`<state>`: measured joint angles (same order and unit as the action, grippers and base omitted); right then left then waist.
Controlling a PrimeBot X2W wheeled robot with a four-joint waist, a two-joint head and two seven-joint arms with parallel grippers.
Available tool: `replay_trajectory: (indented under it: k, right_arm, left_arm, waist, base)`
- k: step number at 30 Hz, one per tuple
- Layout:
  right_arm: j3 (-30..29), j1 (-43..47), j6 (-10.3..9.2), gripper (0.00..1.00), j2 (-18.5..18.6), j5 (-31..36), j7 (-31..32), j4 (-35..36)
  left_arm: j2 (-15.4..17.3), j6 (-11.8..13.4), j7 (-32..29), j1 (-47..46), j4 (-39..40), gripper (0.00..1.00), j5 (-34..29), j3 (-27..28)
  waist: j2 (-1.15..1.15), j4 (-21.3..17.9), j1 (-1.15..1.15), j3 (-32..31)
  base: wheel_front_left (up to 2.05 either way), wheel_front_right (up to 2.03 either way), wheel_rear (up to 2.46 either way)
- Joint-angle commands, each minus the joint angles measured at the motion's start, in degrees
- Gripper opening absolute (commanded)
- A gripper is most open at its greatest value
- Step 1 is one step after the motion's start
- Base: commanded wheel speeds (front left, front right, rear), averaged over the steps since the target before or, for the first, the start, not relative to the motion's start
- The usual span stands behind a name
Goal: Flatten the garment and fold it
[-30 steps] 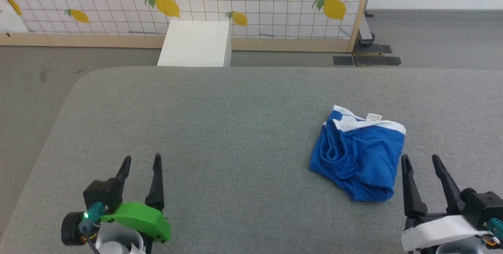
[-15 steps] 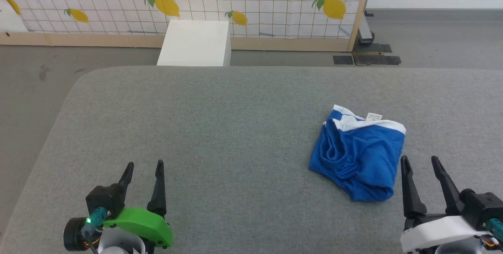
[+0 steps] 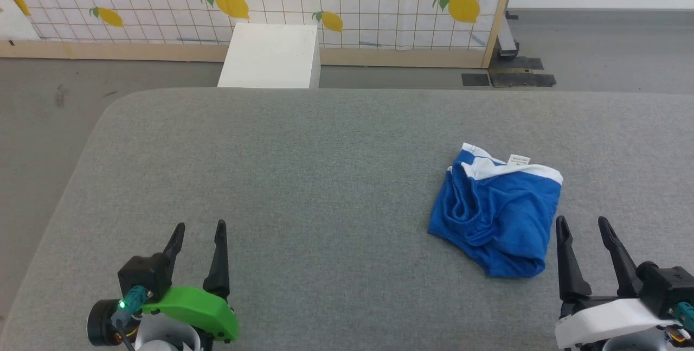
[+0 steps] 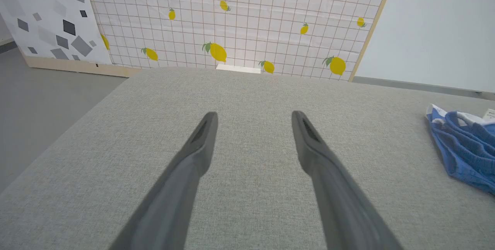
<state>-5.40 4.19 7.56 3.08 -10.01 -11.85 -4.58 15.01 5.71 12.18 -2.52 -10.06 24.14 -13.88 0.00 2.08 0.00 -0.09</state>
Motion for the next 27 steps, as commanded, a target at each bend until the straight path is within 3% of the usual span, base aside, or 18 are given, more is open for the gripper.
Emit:
replay_trajectory:
  k: [1,5,10,13,22,27]
  right_arm:
    - [-0.2,-0.3,-0.08,1.0,-0.2,0.6,0.2,0.0]
    - [-0.6,-1.3,-0.08,1.0,-0.2,0.3,1.8,0.5]
    - [-2.7,-6.9,-0.08,1.0,0.8,-1.1,10.9,0.1]
    - [-4.7,-11.7,-0.08,1.0,2.1,-1.5,19.3,-1.6]
    - [-7.5,-23.8,-0.08,1.0,6.6,-1.2,55.1,-7.7]
    - [-6.9,-26.3,-0.08,1.0,7.6,-0.8,63.9,-8.4]
  left_arm:
    - [0.4,0.3,0.3,0.2,0.3,1.0,0.4,-0.1]
    - [0.4,0.4,0.4,-0.2,0.7,1.0,0.4,-0.3]
    - [0.5,0.9,0.7,-0.7,2.5,1.0,0.3,0.0]
    - [0.6,1.1,0.8,-1.3,3.9,1.0,0.0,-0.1]
    - [0.6,1.3,0.5,-4.1,8.2,1.0,-0.8,-1.0]
    - [0.2,1.2,0.9,-5.7,8.5,1.0,-0.8,-1.1]
  waist:
    - [0.0,0.1,0.0,0.1]
    - [0.0,0.2,0.0,0.4]
    - [0.0,0.0,0.0,1.9]
    - [0.0,0.4,0.0,3.2]
    - [0.0,3.3,0.0,9.6]
    - [0.0,4.6,0.0,13.3]
  base:
    - [0.0,0.0,0.0]
    - [0.0,0.0,0.0]
    - [0.0,0.0,0.0]
    - [0.0,0.0,0.0]
    - [0.0,0.0,0.0]
    - [0.0,0.0,0.0]
